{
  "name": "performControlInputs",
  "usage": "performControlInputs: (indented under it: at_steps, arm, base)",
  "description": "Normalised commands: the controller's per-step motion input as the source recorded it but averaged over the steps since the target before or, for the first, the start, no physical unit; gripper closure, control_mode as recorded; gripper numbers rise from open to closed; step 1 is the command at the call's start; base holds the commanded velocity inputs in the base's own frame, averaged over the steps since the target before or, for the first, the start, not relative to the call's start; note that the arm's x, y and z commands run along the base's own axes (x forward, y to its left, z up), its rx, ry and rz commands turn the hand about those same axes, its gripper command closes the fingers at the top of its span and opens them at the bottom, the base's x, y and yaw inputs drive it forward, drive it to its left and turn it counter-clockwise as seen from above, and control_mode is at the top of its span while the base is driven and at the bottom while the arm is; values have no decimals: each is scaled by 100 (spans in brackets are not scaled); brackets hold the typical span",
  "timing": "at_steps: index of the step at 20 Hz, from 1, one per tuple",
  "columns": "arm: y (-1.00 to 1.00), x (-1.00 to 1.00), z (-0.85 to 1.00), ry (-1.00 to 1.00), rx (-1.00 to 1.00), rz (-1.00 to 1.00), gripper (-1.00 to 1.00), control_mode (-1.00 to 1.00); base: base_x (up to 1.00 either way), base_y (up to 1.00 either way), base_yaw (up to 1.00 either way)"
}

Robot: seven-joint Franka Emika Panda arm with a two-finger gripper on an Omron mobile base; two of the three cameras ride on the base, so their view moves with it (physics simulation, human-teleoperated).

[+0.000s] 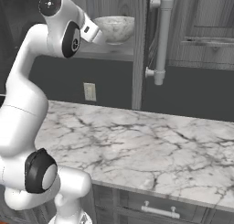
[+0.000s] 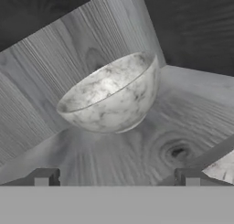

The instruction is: Pick up the bowls from the cabinet and place each bowl in front of a stool on the dining counter.

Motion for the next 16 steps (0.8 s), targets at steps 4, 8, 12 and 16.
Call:
performControlInputs:
  at_steps: [4, 8, 12, 16]
  arm:
    - [-14, 38, 13, 10, 0, -8, -100, -100]
    - [-14, 37, 8, 10, 0, -6, -100, -100]
    - [-7, 41, 1, 1, 0, -2, -100, -100]
    - [-1, 39, 0, 0, 0, 0, -100, -100]
  base:
    - [0, 0, 0]
    - [0, 0, 0]
    - [0, 0, 0]
    - [0, 0, 0]
